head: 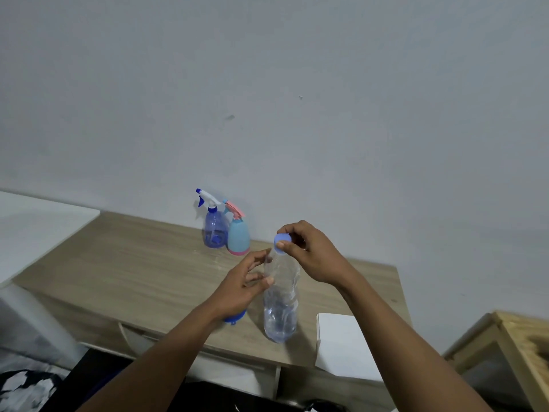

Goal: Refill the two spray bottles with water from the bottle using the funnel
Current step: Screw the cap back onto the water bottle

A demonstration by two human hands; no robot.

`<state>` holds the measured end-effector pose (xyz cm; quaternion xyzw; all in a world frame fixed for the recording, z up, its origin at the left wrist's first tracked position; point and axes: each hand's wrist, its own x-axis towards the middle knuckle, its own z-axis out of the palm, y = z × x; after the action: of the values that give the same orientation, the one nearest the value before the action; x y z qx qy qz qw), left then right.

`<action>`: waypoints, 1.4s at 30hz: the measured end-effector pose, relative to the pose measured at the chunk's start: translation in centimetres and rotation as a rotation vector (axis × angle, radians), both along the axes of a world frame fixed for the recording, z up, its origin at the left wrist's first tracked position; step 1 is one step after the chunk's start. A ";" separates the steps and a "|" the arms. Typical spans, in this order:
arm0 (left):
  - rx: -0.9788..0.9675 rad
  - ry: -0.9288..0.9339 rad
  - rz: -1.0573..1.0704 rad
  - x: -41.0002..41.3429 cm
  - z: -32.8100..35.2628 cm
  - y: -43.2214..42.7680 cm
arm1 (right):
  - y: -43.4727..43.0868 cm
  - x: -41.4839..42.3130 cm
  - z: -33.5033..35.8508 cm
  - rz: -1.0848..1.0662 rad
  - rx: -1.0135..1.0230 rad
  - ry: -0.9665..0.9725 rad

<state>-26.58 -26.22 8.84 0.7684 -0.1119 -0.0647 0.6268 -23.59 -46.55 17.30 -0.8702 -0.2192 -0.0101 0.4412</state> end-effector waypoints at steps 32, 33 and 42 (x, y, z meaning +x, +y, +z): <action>-0.025 -0.044 0.036 -0.4 -0.6 -0.8 | 1.3 -1.1 -2.4 -0.185 0.262 -0.118; -0.021 -0.041 0.036 -0.3 -0.7 -0.8 | 1.3 -1.2 -2.5 -0.200 0.297 -0.122; 0.084 -0.095 0.238 -0.5 -5.0 1.0 | 1.3 -5.2 -9.6 -0.416 0.542 -0.111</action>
<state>-27.13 -25.24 3.83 0.8041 -0.0467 0.0419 0.5912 -28.75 -45.25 7.73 -0.7456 -0.0501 -0.2050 0.6321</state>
